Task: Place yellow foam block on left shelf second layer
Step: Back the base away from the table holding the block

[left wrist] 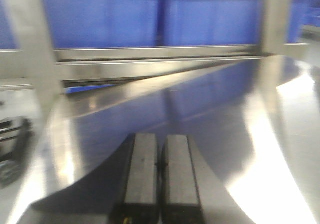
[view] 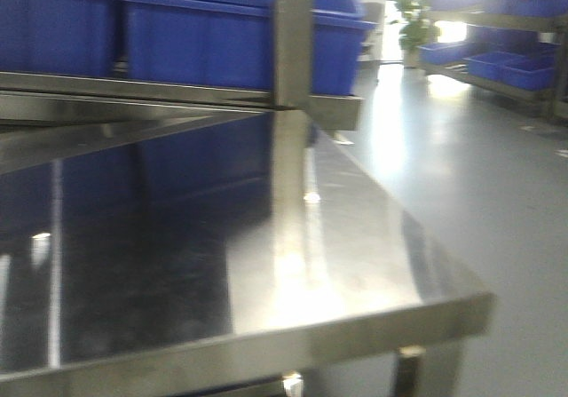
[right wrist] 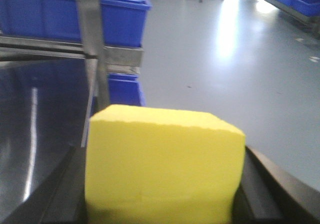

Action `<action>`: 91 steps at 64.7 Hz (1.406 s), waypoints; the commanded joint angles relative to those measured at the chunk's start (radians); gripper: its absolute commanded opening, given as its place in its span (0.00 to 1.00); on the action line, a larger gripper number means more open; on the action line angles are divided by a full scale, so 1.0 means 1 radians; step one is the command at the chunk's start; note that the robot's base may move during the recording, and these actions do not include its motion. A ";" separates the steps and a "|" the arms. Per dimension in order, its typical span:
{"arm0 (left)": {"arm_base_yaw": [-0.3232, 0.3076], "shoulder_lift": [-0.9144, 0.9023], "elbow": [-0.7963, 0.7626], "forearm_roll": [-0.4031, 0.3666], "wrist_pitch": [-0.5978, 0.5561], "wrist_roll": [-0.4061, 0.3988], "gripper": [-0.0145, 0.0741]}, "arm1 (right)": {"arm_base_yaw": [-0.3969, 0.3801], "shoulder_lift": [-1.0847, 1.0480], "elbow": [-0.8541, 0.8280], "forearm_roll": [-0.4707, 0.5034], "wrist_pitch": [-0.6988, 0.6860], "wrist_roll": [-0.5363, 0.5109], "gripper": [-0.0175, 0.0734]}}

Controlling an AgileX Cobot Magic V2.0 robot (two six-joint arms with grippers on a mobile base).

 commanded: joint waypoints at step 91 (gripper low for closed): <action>-0.006 -0.014 0.026 0.002 -0.086 -0.004 0.32 | 0.000 0.016 -0.027 -0.026 -0.090 -0.008 0.54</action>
